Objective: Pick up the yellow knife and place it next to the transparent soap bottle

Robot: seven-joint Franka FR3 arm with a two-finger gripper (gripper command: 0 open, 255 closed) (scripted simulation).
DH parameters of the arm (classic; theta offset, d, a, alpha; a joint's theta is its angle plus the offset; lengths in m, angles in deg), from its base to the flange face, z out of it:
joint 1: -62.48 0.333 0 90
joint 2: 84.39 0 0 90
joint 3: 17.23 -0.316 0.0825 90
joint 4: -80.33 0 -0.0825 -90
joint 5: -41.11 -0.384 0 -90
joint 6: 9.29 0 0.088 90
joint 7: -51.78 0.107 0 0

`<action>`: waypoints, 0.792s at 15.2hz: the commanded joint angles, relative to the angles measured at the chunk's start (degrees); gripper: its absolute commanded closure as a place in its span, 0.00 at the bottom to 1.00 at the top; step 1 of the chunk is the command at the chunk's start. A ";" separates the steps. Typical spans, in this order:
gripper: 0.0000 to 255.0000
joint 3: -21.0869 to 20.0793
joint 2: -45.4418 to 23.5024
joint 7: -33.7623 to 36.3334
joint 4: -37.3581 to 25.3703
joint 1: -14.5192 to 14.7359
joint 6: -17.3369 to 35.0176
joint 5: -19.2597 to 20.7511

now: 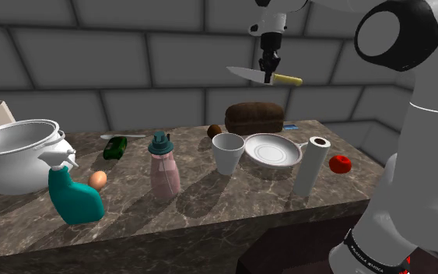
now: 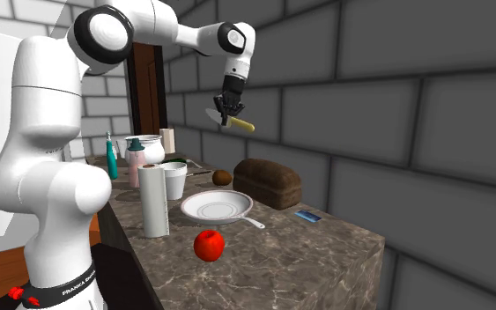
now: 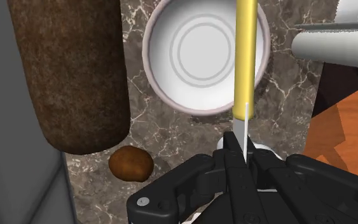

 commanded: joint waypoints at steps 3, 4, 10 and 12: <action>1.00 -2.03 1.69 5.83 1.71 3.83 1.08 -0.06; 1.00 -2.59 1.86 7.21 1.88 4.67 1.31 -0.21; 1.00 -5.75 1.40 15.03 1.20 9.19 2.28 -1.72; 1.00 -6.75 0.70 17.46 0.32 10.50 2.45 -2.43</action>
